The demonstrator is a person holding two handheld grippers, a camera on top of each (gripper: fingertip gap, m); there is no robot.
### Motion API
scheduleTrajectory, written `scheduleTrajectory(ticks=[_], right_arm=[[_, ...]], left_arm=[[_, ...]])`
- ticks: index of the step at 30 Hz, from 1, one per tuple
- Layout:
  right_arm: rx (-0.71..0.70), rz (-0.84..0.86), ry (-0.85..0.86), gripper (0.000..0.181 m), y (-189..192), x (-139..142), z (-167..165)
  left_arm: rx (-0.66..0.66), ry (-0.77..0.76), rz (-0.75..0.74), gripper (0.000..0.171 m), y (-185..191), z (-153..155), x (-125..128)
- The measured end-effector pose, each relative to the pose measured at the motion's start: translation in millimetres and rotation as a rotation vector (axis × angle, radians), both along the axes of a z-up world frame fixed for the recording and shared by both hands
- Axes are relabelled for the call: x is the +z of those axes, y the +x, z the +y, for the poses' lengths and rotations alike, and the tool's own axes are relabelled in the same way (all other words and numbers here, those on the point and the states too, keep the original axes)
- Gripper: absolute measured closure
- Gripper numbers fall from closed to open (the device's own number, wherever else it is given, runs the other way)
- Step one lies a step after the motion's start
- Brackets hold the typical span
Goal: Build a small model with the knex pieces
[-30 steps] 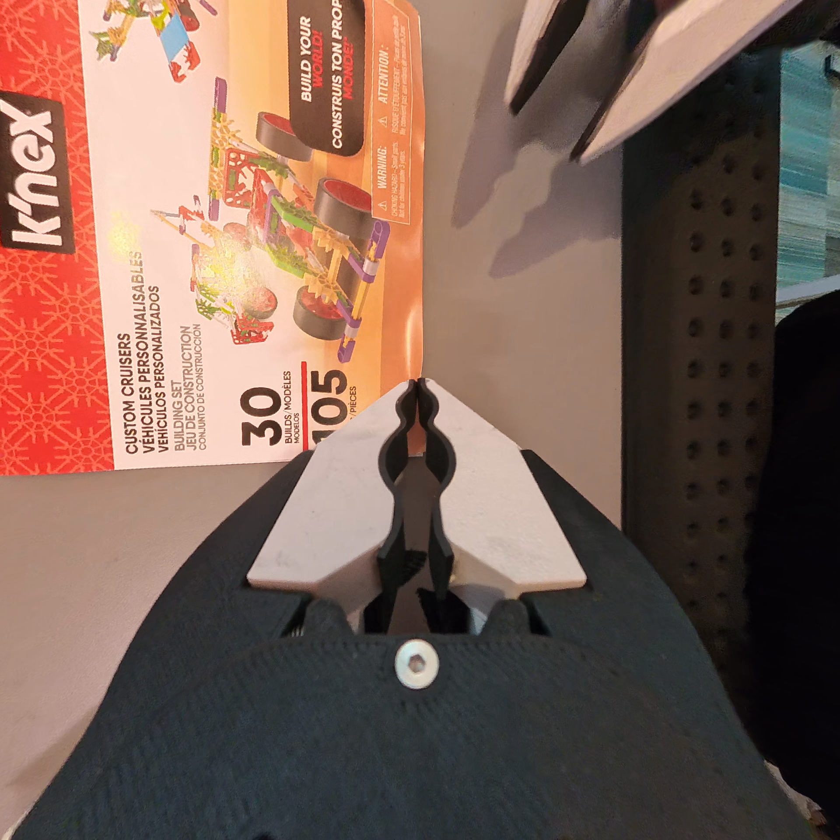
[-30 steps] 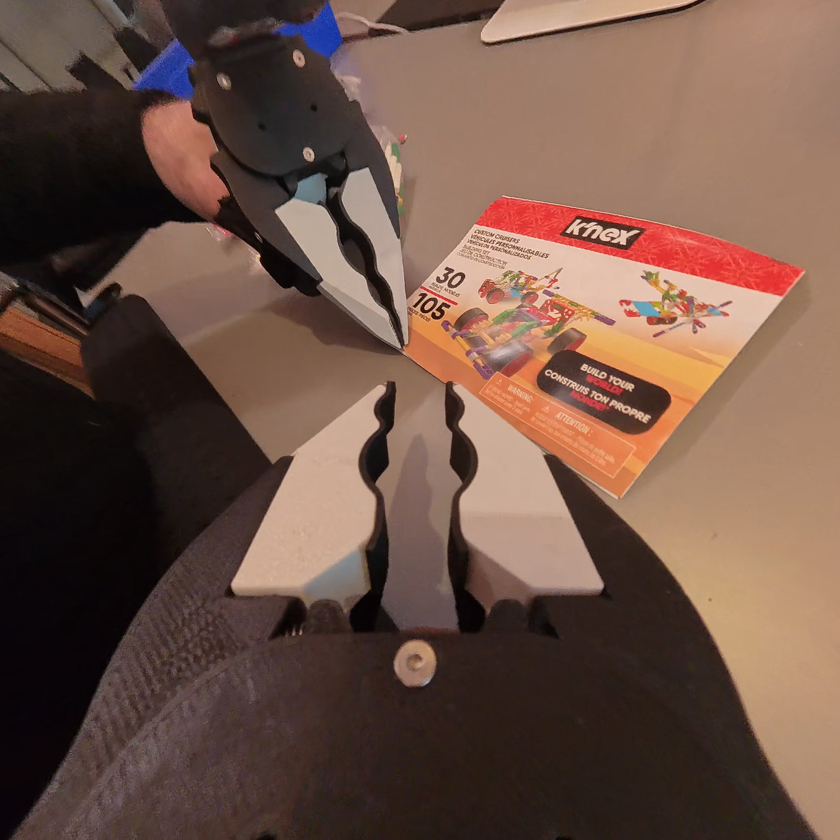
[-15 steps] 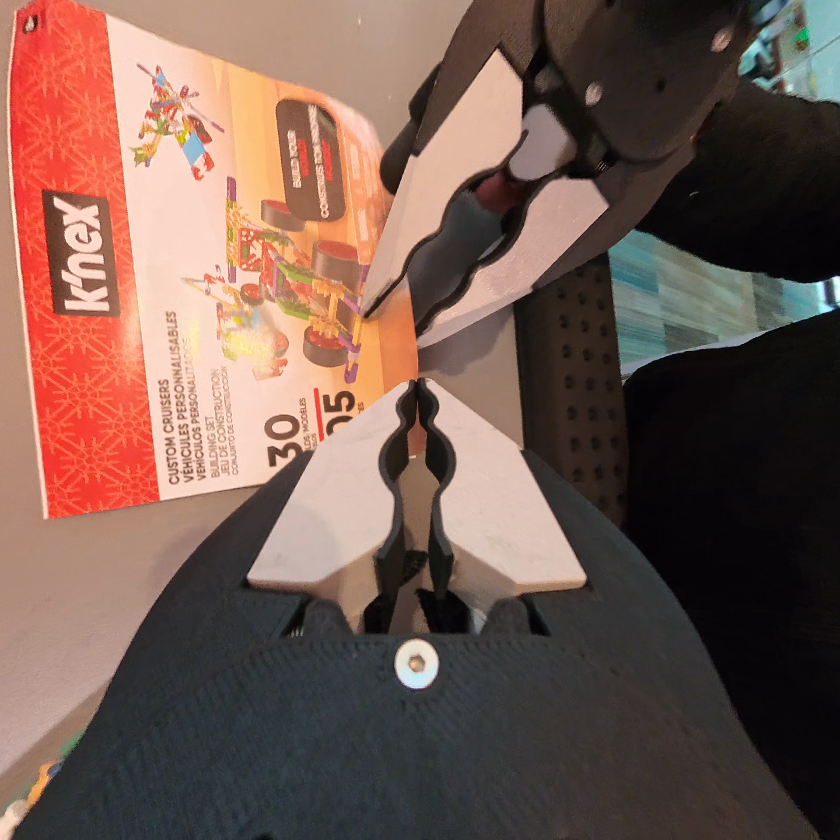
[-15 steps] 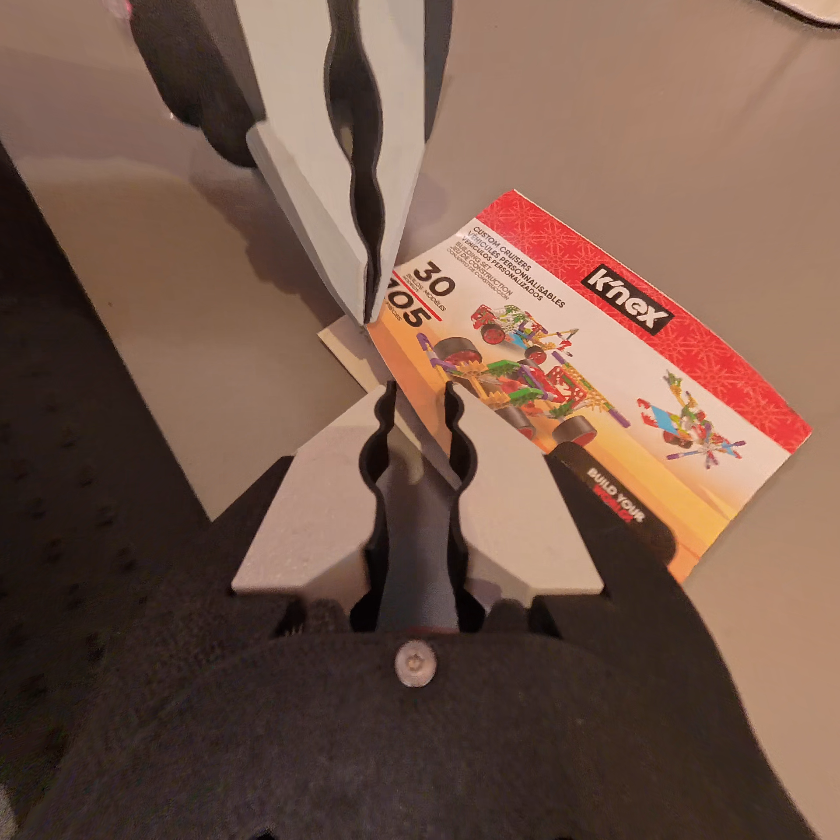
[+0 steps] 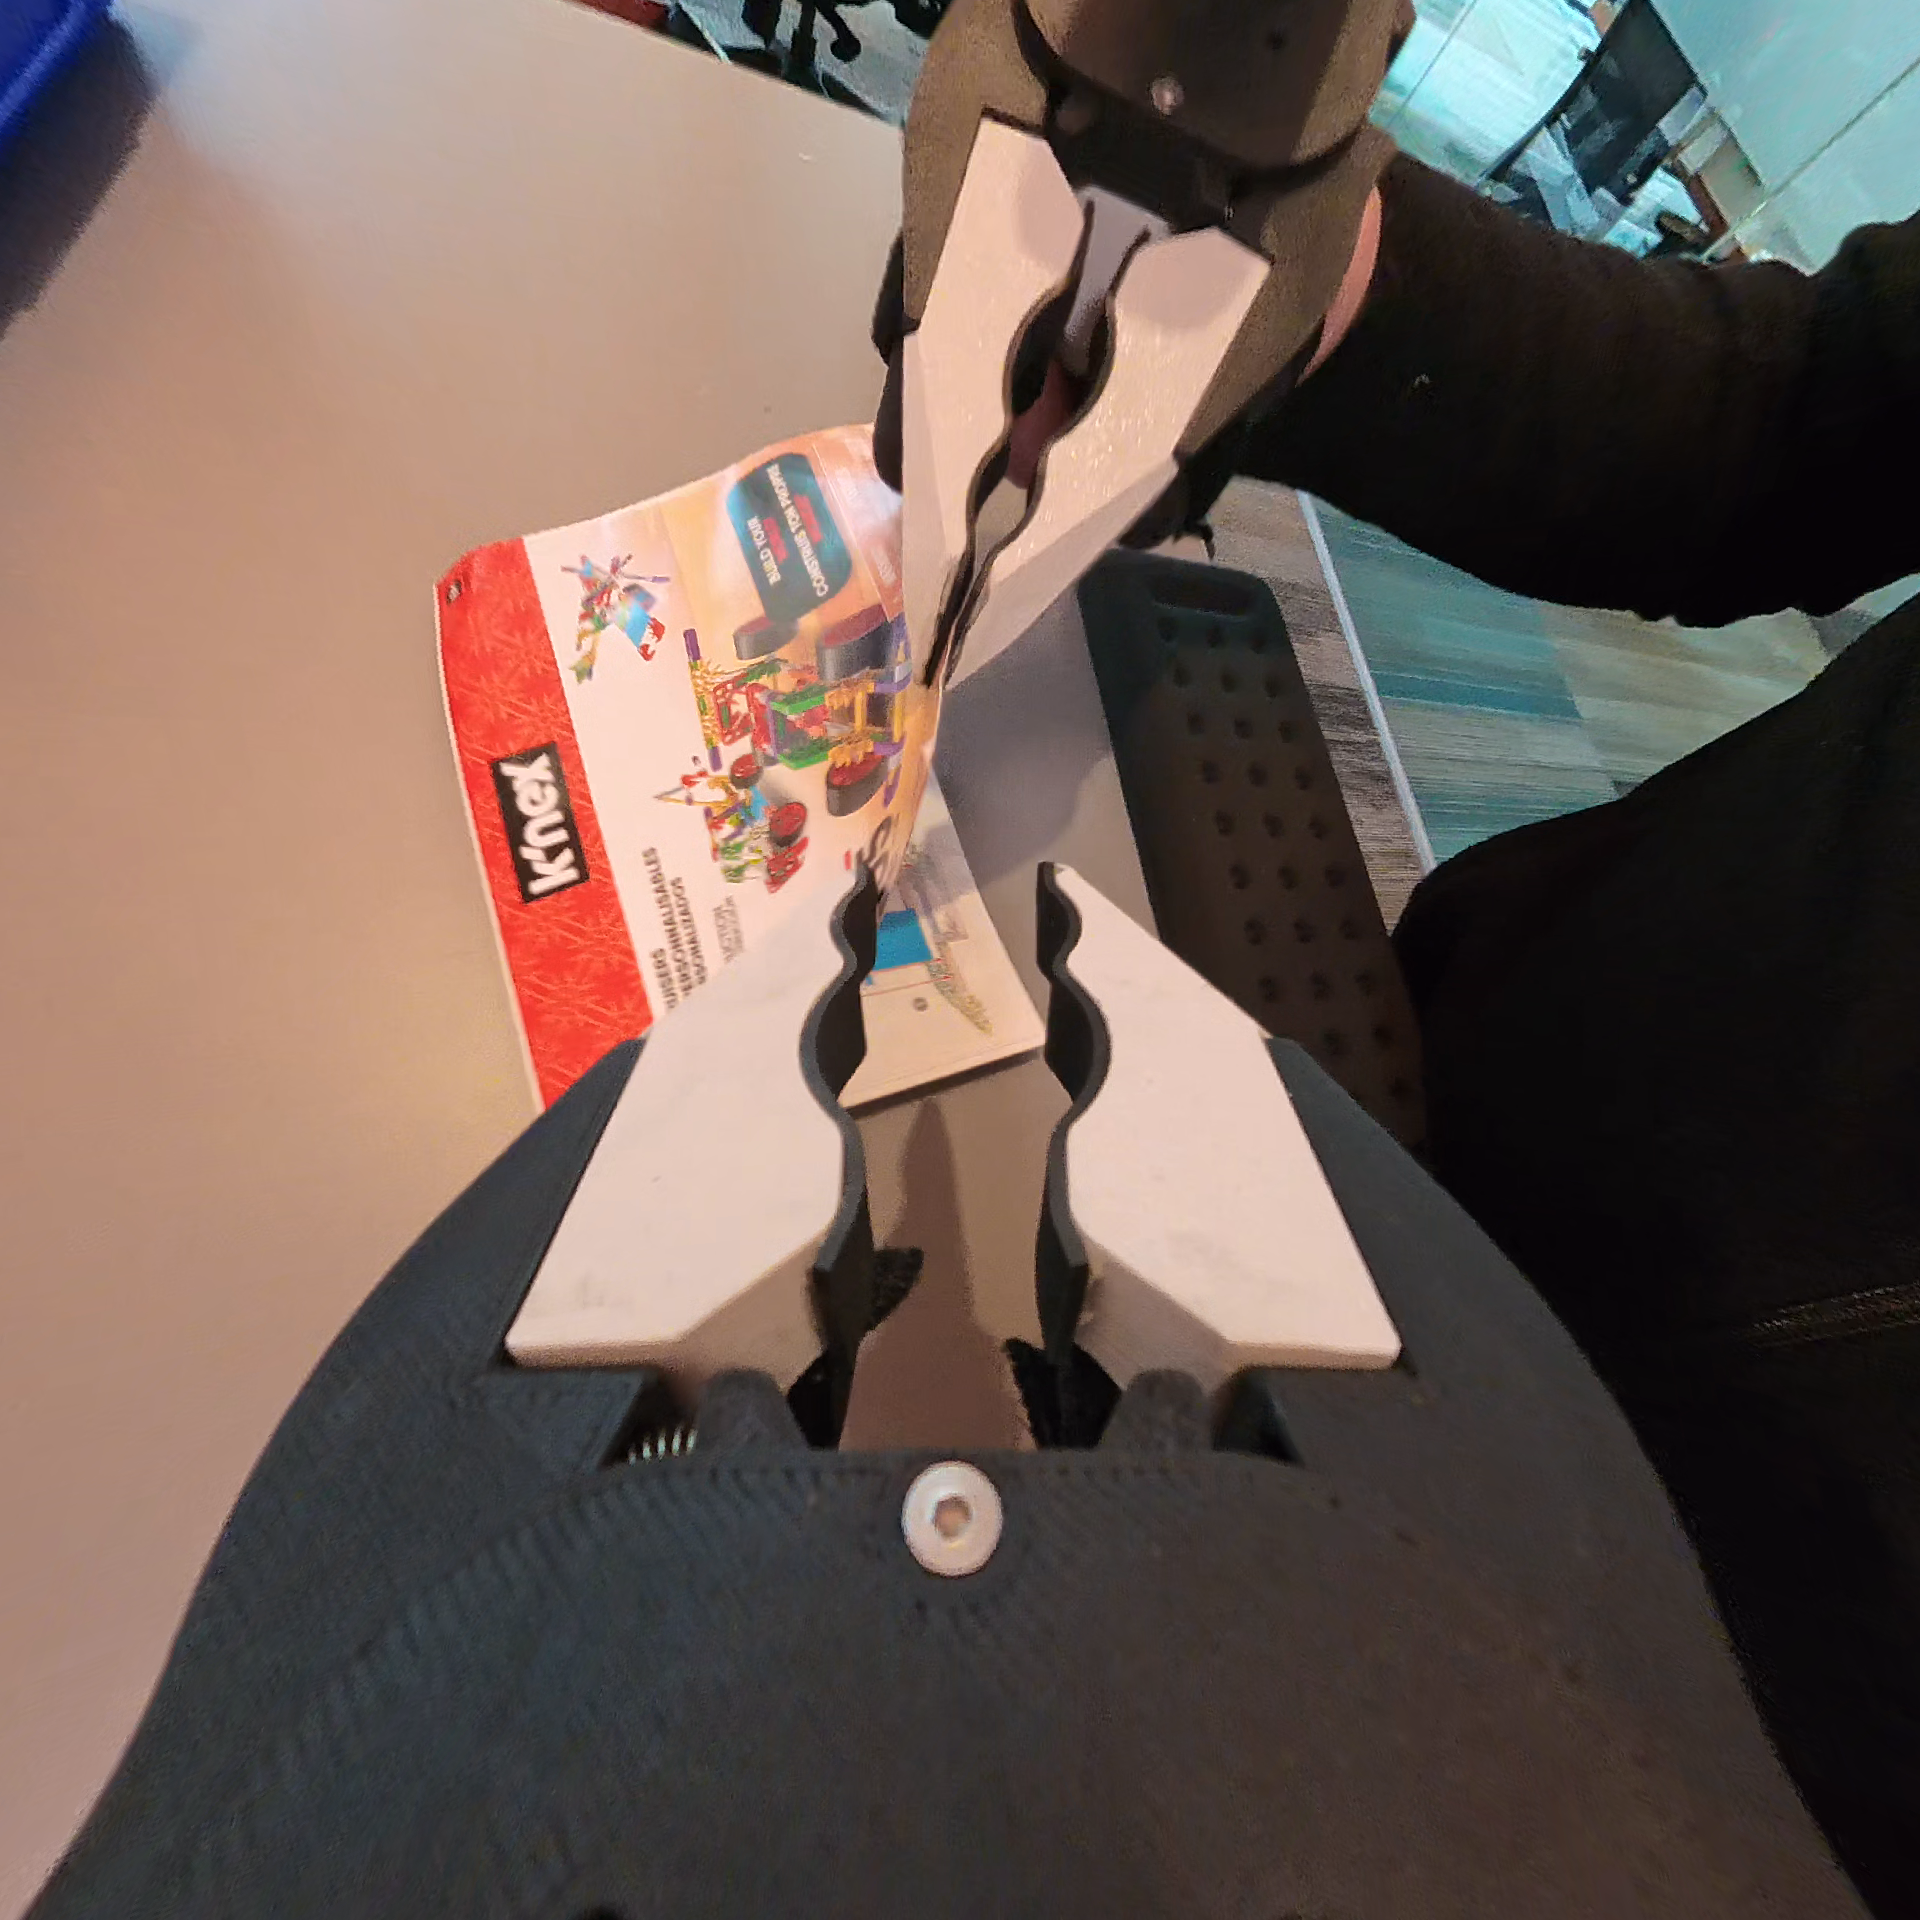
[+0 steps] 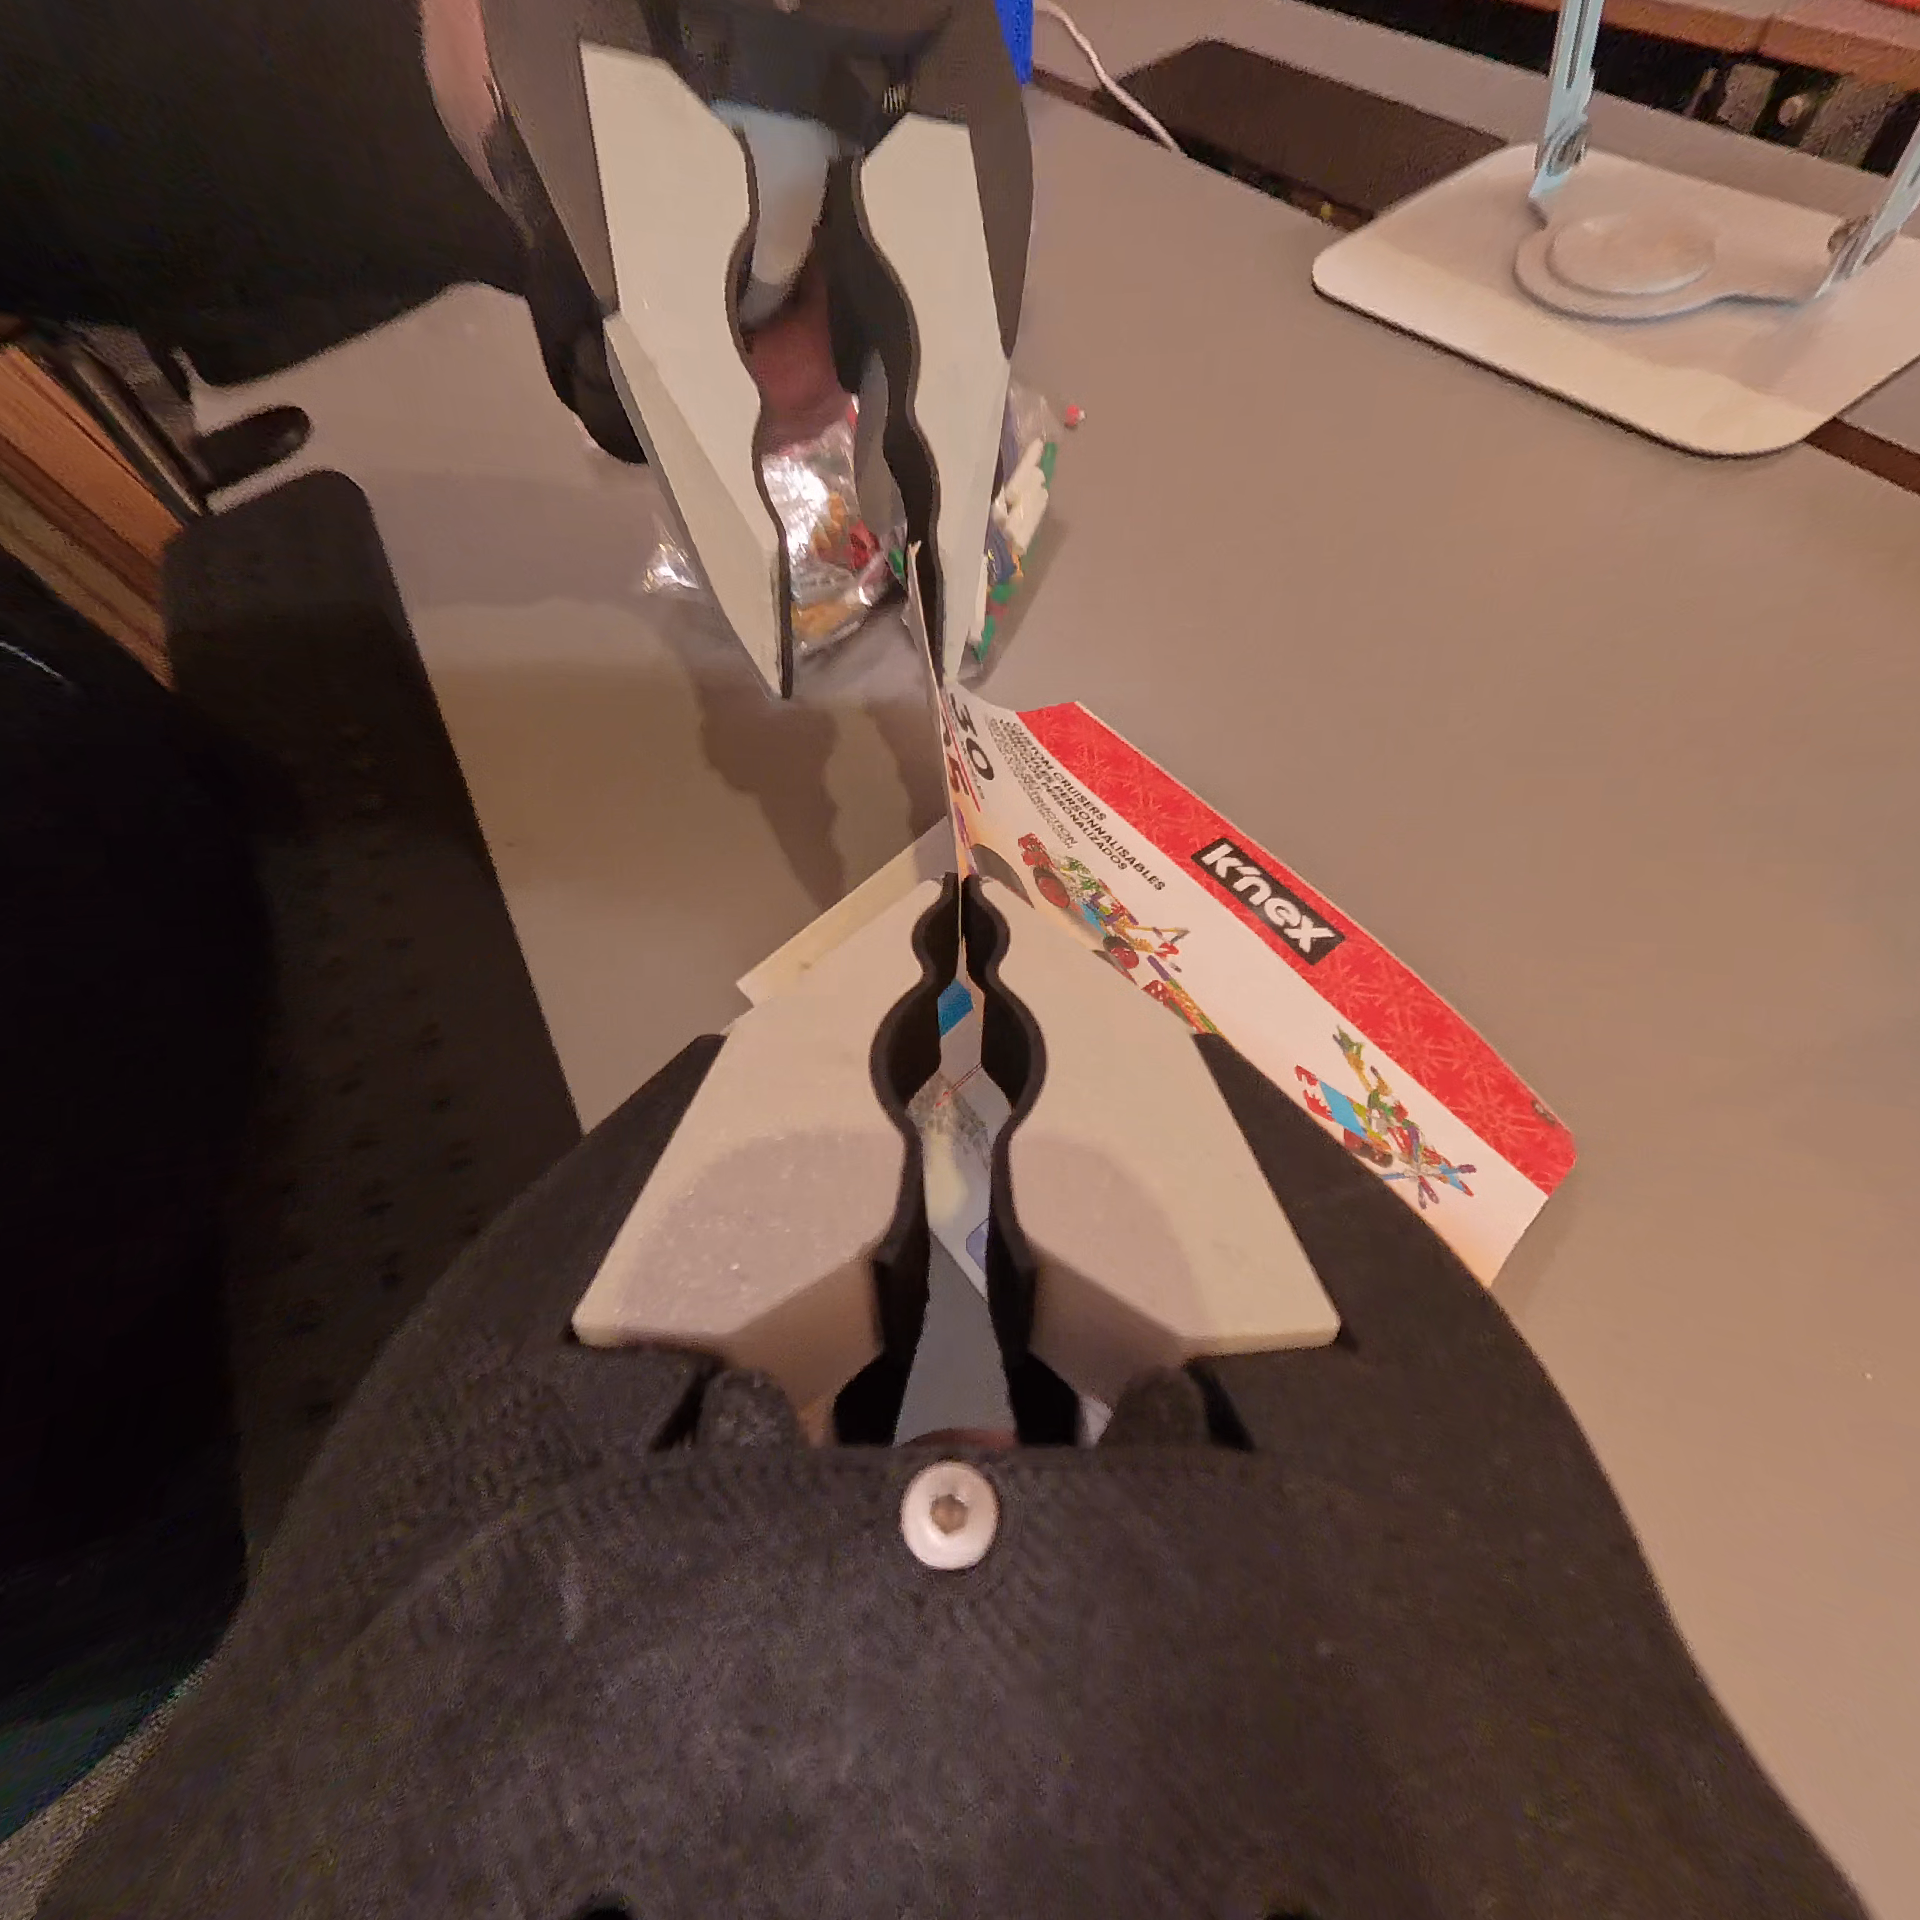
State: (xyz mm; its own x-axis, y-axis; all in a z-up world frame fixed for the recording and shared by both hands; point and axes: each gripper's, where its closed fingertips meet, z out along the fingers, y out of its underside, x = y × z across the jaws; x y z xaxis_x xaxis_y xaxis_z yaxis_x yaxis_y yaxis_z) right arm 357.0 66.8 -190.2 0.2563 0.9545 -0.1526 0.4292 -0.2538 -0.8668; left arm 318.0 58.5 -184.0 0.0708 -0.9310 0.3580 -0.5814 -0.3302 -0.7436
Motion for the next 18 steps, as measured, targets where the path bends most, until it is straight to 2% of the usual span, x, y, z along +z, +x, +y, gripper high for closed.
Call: scheduleTrajectory(ticks=[7, 11, 14, 18], right_arm=[[0.061, 0.106, -0.013, 0.181, 11, 37, 0], [-0.005, 0.126, 0.010, 0.181, 15, 49, 12], [-0.079, 0.125, 0.045, 0.172, 15, 56, 21], [-0.087, 0.141, 0.095, 0.168, 7, 68, 16]], left_arm=[[0.051, 0.076, -0.085, 0.171, 12, 5, 11], [0.097, 0.025, -0.140, 0.171, 17, 8, 23], [0.125, -0.025, -0.173, 0.171, 19, 7, 29], [0.133, -0.094, -0.226, 0.171, 23, 0, 37]])
